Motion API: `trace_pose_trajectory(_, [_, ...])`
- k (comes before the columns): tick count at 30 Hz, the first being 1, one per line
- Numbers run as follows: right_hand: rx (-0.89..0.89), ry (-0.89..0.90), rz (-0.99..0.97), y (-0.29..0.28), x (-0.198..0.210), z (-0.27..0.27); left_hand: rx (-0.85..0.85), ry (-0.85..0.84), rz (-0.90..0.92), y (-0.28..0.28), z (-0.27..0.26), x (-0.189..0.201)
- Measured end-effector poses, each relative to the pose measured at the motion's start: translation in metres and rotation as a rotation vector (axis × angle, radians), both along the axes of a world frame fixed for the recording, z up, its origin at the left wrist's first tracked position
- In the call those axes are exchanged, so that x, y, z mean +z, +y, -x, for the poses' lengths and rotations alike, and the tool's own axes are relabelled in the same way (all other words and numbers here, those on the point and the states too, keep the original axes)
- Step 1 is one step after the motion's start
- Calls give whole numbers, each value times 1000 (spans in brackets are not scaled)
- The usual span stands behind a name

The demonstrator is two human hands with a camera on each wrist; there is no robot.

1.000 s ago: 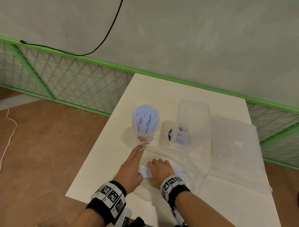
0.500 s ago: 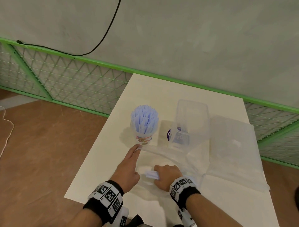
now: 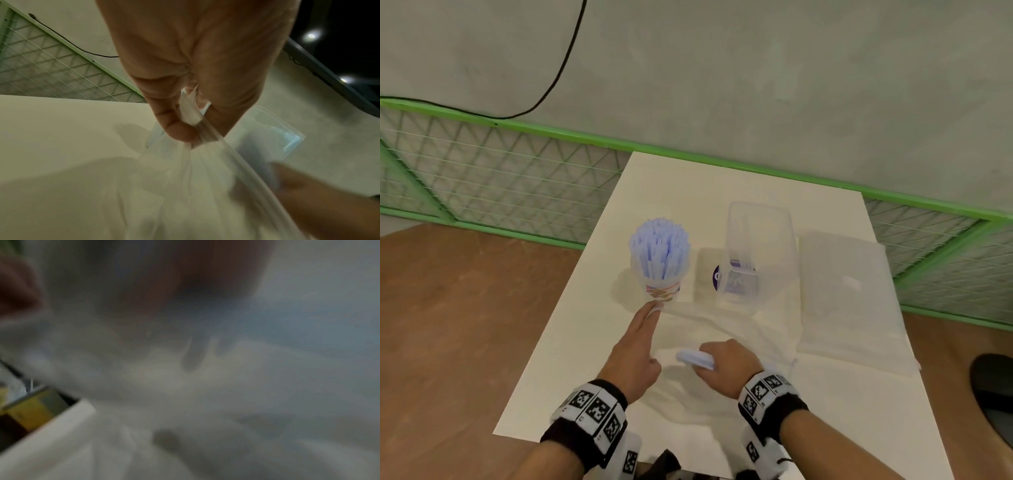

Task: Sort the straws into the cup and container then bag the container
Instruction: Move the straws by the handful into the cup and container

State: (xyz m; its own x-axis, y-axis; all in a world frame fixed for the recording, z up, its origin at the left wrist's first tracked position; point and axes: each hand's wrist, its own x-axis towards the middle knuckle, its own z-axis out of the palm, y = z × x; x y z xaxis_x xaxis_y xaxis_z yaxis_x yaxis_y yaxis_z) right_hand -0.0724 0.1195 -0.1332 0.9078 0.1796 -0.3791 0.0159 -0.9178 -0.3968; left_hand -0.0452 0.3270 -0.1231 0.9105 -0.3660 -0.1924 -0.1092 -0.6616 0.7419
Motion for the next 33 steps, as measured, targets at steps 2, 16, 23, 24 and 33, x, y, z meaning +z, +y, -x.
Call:
trace_pose_trajectory(2, [-122, -105, -251, -1, 18, 2, 27, -9, -7, 3, -3, -3])
trace_pose_trajectory(16, [-546, -6, -248, -28, 19, 33, -232, -206, 58, 16, 10, 15])
trace_pose_trajectory(23, [-524, -39, -307, -32, 60, 24, -467, -308, -20, 18, 7, 11])
trace_pose_trajectory(24, [-525, -62, -371, -32, 72, 23, -465, -298, -35, 16, 5, 7])
trace_pose_trajectory(33, [-826, -445, -817, -57, 126, 9, -811, -486, -504, 1, 20, -49])
